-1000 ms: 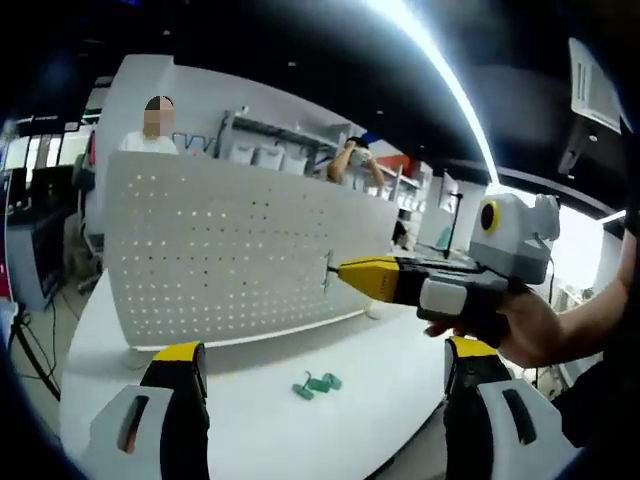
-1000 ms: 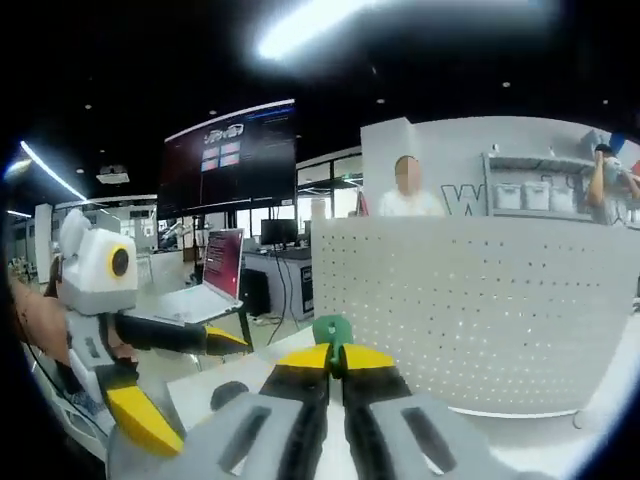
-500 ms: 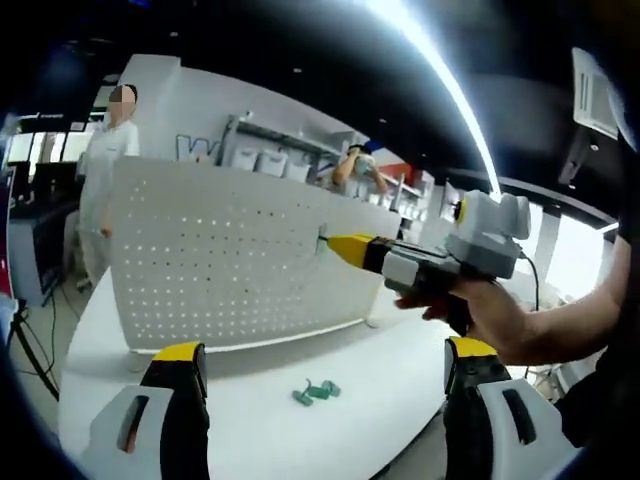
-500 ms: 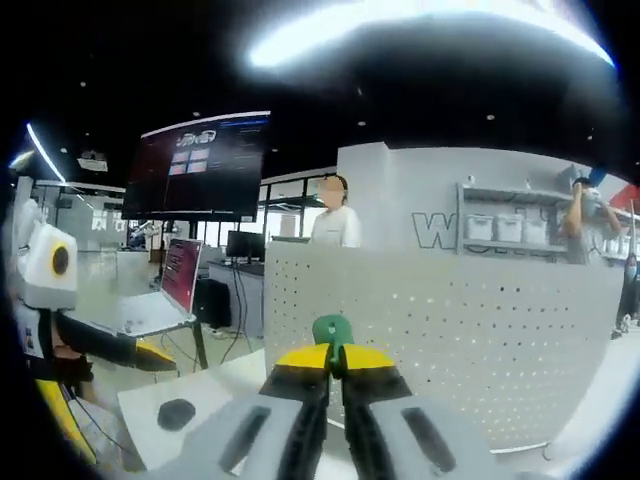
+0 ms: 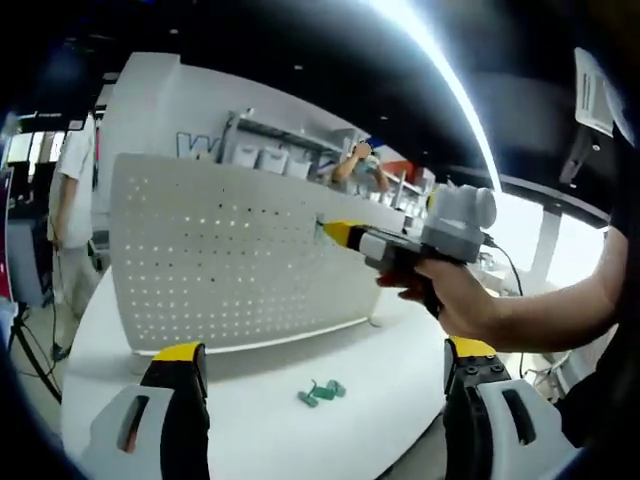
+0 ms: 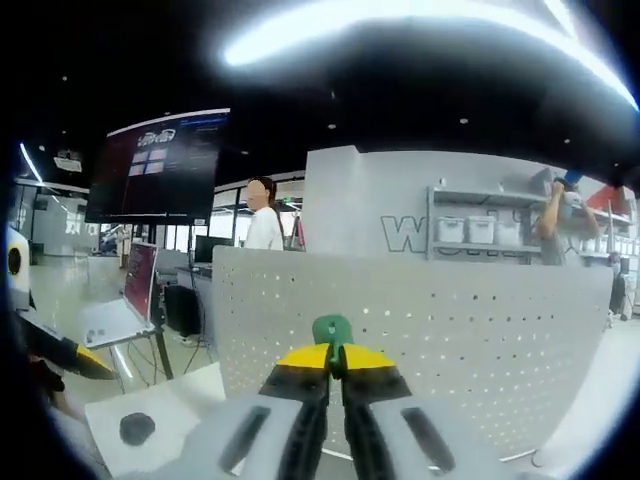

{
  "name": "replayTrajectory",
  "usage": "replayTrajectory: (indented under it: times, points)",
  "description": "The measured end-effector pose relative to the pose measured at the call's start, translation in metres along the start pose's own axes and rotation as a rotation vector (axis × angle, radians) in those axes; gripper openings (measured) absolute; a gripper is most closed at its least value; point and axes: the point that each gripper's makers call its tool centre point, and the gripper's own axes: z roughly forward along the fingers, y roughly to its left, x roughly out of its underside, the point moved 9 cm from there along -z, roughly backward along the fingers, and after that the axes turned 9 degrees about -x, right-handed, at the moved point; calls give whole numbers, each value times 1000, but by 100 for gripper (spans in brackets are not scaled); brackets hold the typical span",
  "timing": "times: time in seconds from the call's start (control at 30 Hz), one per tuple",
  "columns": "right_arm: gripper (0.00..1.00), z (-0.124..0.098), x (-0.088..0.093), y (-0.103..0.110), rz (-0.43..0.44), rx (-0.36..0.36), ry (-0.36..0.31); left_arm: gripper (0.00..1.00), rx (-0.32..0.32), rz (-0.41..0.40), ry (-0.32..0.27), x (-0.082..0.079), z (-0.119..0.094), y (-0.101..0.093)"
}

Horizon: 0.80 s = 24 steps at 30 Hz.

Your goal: Insert the hook assembly into the mounting plate slot until the hook locks in place.

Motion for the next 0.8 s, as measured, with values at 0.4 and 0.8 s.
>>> replayTrajectory:
  times: [0.4,0.8]
  points:
    - [0,22,5,-28,53,90,-10,100,-20,-19,17,4,0,12]
    - [0,39,5,-50,54,155,-25,99,-23,-13,29,1,5,21]
